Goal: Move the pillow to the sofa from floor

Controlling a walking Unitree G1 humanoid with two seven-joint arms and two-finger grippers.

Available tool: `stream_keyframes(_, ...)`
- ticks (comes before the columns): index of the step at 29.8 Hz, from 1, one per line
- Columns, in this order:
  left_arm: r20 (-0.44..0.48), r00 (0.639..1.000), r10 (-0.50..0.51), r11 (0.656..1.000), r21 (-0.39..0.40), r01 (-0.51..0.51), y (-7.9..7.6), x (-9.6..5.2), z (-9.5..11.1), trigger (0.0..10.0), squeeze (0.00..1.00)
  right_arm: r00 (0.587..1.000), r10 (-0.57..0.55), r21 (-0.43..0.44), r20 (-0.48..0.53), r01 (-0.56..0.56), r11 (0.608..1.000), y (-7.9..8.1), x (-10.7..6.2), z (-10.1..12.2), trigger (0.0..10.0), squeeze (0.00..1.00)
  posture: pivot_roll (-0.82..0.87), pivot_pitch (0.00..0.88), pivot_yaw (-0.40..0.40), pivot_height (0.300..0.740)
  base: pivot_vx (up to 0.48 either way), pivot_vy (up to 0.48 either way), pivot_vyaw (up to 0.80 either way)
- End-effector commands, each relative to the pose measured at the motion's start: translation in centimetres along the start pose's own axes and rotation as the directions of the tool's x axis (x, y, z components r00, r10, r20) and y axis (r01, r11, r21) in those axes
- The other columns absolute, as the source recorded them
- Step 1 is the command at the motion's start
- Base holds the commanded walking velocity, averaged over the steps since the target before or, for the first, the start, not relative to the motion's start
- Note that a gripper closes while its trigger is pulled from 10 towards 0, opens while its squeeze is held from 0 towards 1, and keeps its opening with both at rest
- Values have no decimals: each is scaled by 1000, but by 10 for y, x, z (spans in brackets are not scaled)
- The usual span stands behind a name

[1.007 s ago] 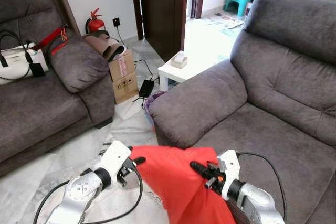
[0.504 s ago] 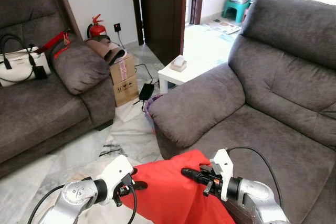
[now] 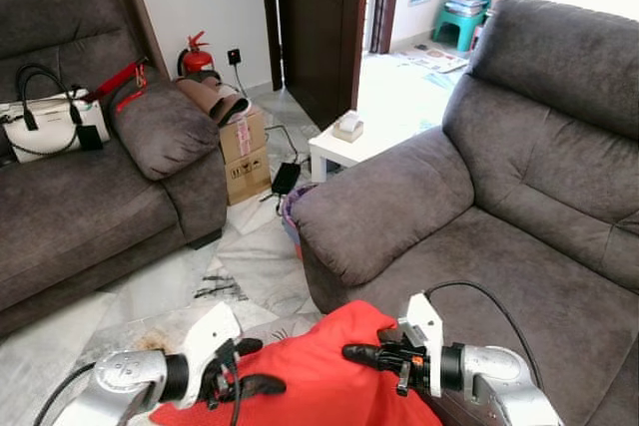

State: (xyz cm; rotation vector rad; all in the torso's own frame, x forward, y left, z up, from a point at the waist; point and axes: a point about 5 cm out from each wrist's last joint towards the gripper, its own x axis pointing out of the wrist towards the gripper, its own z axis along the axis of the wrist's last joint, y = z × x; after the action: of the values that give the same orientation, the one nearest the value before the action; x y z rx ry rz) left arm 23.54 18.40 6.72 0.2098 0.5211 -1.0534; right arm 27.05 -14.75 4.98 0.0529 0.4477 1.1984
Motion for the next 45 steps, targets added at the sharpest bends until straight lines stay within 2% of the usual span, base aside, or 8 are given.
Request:
stream_keyframes(1, -35, 999, 9, 1000, 4, -8, 3, -5, -5, 10000, 1000, 993, 55, -95, 103, -45, 994, 3, 2, 30, 10000, 0, 129, 47, 27, 740, 0, 0, 0)
stream_keyframes(8, -98, 995, 35, 999, 1, -35, 6, -5, -15, 10000, 1000, 991, 80, -110, 109, -69, 992, 6, 2, 38, 10000, 0, 124, 51, 24, 740, 0, 0, 0)
stream_keyframes(14, -136, 991, -3, 998, -63, -6, 0, -2, -33, 10000, 1000, 986, 119, -137, 120, -102, 985, 10, -1, 49, 10000, 0, 115, 57, 19, 740, 0, 0, 0)
stream_keyframes(26, -227, 971, 80, 997, 13, -79, 7, -2, -50, 10000, 1000, 981, 158, -167, 111, -139, 976, 17, -5, 60, 10000, 0, 116, 63, 10, 740, 0, 0, 0)
stream_keyframes(38, -309, 949, 60, 998, 48, -47, 1, -2, -67, 10000, 1000, 980, 168, -175, 104, -148, 973, 19, -9, 64, 10000, 0, 114, 63, 10, 740, 0, 0, 0)
stream_keyframes(39, -332, 940, 74, 996, 70, -54, 2, -2, -71, 10000, 737, 980, 169, -176, 102, -150, 973, 20, -9, 64, 10000, 0, 114, 63, 10, 740, 0, 0, 0)
stream_keyframes(40, -342, 936, 87, 994, 89, -60, 2, -2, -72, 10000, 0, 980, 170, -177, 103, -150, 973, 20, -9, 64, 10000, 0, 114, 63, 9, 740, 0, 0, 0)
stream_keyframes(45, -351, 926, 141, 988, 106, -110, 7, -2, -74, 10000, 0, 980, 173, -175, 99, -153, 972, 20, -8, 63, 10000, 0, 116, 58, 10, 740, 0, 0, 0)
